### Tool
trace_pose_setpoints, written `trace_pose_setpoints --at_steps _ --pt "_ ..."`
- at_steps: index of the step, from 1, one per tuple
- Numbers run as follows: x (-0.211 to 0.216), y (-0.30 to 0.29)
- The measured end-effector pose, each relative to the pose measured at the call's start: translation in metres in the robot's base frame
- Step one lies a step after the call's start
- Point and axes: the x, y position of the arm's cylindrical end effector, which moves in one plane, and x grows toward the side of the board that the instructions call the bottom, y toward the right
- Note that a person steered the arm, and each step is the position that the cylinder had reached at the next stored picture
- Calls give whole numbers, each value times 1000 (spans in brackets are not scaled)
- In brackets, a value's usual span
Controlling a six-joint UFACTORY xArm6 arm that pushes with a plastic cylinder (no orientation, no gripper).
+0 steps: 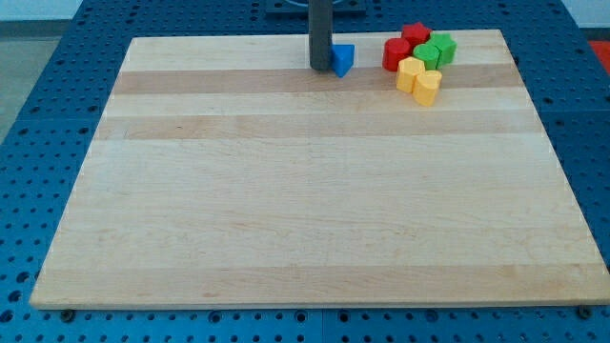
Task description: Push the red star and red circle a bit left and down
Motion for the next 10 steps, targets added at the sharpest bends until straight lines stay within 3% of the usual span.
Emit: trace_pose_setpoints --at_steps 3,4,5,6,7,8,9,10 --pt "0 0" --pt "31 -1" --pt "93 12" --pt "120 67" --pt "166 84" --pt "187 159" --pt "161 250" --pt "95 318"
